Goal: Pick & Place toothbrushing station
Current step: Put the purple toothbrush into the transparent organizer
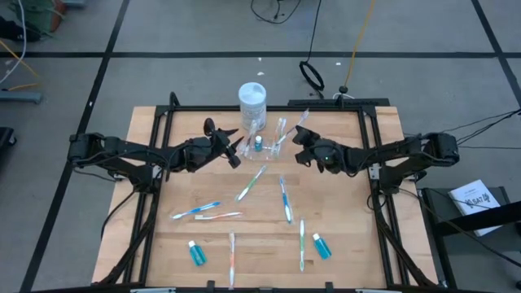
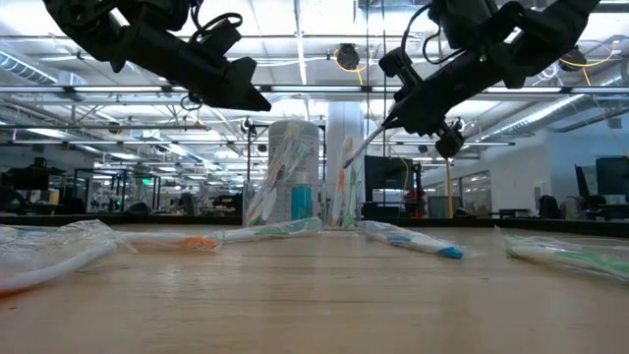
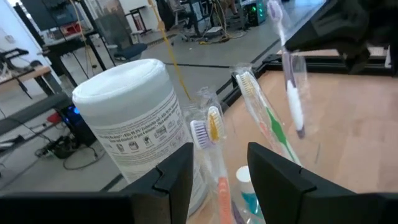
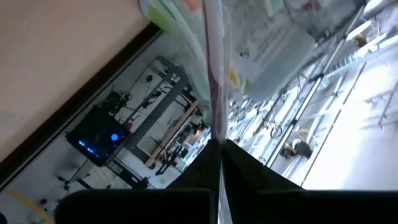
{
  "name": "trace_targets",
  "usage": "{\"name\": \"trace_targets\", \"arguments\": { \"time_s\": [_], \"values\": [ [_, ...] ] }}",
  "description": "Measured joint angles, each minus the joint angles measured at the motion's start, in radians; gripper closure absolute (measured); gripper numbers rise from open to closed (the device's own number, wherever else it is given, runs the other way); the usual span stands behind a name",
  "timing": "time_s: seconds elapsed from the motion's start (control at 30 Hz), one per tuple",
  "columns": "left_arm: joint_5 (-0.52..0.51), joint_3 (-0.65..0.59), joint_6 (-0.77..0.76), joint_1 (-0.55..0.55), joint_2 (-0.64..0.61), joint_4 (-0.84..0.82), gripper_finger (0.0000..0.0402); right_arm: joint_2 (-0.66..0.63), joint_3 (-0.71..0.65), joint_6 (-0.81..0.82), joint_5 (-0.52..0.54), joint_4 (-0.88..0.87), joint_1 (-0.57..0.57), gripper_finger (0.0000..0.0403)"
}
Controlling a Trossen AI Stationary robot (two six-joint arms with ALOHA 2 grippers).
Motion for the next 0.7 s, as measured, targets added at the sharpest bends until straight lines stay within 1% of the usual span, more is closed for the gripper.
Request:
{"name": "trace_targets", "arguments": {
  "time_s": [0.1, 0.2, 0.3, 0.4, 0.47, 0.6, 0.7],
  "values": [
    [0.0, 0.0, -0.026, 0.0, 0.0, 0.0, 0.0245, 0.008, 0.0, -0.003, -0.032, -0.029, -0.009, 0.04],
    [0.006, 0.0, -0.056, 0.0, 0.0, 0.001, 0.0245, 0.054, 0.001, -0.029, -0.027, -0.026, -0.009, 0.0401],
    [0.029, 0.0, -0.065, 0.0, 0.0, 0.002, 0.0245, 0.119, 0.001, -0.146, -0.009, 0.035, -0.009, 0.0402],
    [0.046, 0.0, -0.065, -0.003, 0.0, 0.006, 0.0245, 0.169, 0.0, -0.184, -0.017, 0.124, -0.009, 0.0402],
    [0.053, 0.0, -0.065, -0.003, 0.0, 0.006, 0.0245, 0.193, 0.001, -0.191, -0.064, 0.177, -0.009, 0.0402],
    [0.053, 0.0, -0.065, -0.003, 0.0, 0.005, 0.0245, 0.217, 0.0, -0.224, -0.152, 0.212, -0.008, 0.0397],
    [0.054, 0.0, -0.065, -0.004, 0.0, 0.006, 0.0245, 0.233, 0.001, -0.228, -0.174, 0.204, -0.006, 0.0389]
  ]
}}
